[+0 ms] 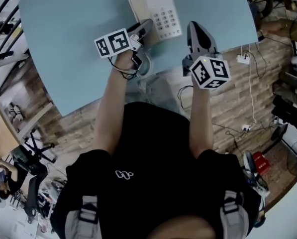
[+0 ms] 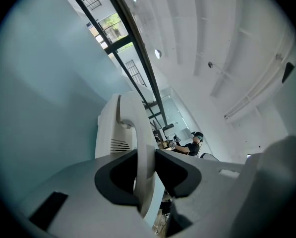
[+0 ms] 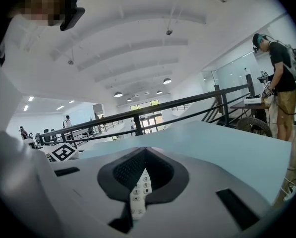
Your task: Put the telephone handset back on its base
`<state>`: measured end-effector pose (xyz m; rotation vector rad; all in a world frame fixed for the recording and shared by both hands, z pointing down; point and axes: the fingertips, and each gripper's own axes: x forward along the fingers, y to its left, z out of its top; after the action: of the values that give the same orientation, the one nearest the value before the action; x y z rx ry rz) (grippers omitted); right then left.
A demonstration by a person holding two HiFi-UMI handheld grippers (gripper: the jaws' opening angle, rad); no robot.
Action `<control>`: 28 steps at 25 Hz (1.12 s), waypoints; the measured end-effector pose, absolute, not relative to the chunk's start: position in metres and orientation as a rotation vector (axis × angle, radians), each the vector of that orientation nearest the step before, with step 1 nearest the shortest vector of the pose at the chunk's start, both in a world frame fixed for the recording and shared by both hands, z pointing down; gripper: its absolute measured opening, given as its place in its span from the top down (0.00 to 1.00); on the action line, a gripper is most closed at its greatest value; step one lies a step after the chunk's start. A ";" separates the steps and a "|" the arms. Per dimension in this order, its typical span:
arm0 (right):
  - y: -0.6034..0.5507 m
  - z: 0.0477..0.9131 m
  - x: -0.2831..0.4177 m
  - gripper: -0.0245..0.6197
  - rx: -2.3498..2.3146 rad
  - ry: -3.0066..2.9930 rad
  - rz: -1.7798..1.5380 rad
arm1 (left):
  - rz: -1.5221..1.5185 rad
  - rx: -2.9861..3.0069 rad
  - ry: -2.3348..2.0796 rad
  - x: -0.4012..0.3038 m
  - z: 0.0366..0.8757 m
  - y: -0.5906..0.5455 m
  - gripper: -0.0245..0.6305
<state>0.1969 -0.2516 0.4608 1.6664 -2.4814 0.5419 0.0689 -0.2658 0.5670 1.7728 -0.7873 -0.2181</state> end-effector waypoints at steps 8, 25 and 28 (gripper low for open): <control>-0.253 0.463 0.195 0.97 1.653 -2.483 0.557 | -0.232 1.761 -0.806 0.069 0.574 -0.269 0.80; -0.260 0.450 0.184 0.97 1.604 -2.541 0.524 | -0.222 1.743 -0.896 0.064 0.574 -0.266 0.75; -0.258 0.448 0.182 0.97 1.594 -2.552 0.521 | -0.241 1.743 -0.897 0.059 0.568 -0.261 0.71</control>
<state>0.1821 -0.2582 0.4478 1.5943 -2.5524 0.5209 0.0595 -0.2611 0.5676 1.7429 -0.8972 -0.2407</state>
